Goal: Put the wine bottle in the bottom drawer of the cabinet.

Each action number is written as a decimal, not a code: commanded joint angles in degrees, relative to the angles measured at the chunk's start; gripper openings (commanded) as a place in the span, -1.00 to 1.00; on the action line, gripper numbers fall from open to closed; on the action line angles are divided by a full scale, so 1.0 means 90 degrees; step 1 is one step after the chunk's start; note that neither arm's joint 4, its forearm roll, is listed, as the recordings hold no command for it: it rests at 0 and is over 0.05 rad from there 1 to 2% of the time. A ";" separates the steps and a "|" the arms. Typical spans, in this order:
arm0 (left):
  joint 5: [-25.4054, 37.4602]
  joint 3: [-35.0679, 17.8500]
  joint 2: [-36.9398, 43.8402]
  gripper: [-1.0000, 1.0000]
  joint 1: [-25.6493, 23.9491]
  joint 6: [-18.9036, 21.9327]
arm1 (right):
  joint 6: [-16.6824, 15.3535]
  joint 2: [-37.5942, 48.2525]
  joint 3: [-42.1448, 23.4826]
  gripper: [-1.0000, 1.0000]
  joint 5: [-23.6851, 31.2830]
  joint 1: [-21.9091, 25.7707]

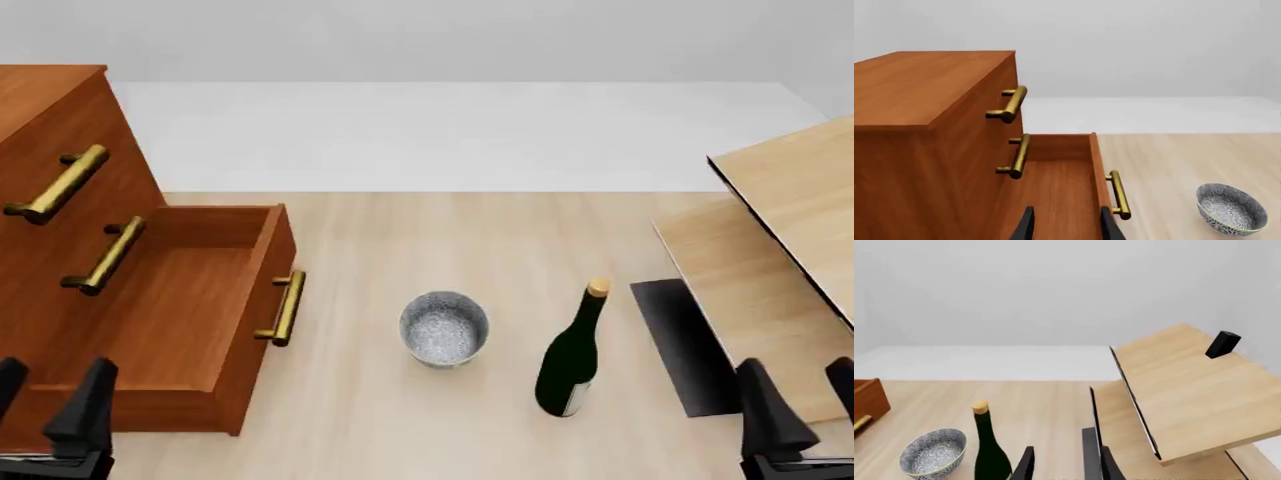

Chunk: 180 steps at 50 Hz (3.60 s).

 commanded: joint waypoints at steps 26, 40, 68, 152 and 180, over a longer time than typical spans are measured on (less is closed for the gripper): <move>0.0424 -0.2007 0.2028 1.00 -0.0310 -0.0095 | -0.0262 0.0000 0.0095 1.00 0.0238 0.0079; 0.1319 -0.3011 0.2804 1.00 -0.0821 -0.0690 | -0.0234 -0.0002 0.0095 1.00 0.0283 0.0099; 0.2211 -0.4451 0.5148 1.00 -0.1310 -0.0528 | -0.0295 0.0005 0.0096 1.00 0.0397 0.0233; 0.0079 -0.2742 0.7731 1.00 -0.1570 -0.0761 | -0.0527 0.0229 0.0096 1.00 0.0566 0.0329; -0.0644 -0.2430 0.8276 1.00 -0.1470 -0.0755 | -0.0546 0.0328 0.0096 1.00 0.0508 0.0377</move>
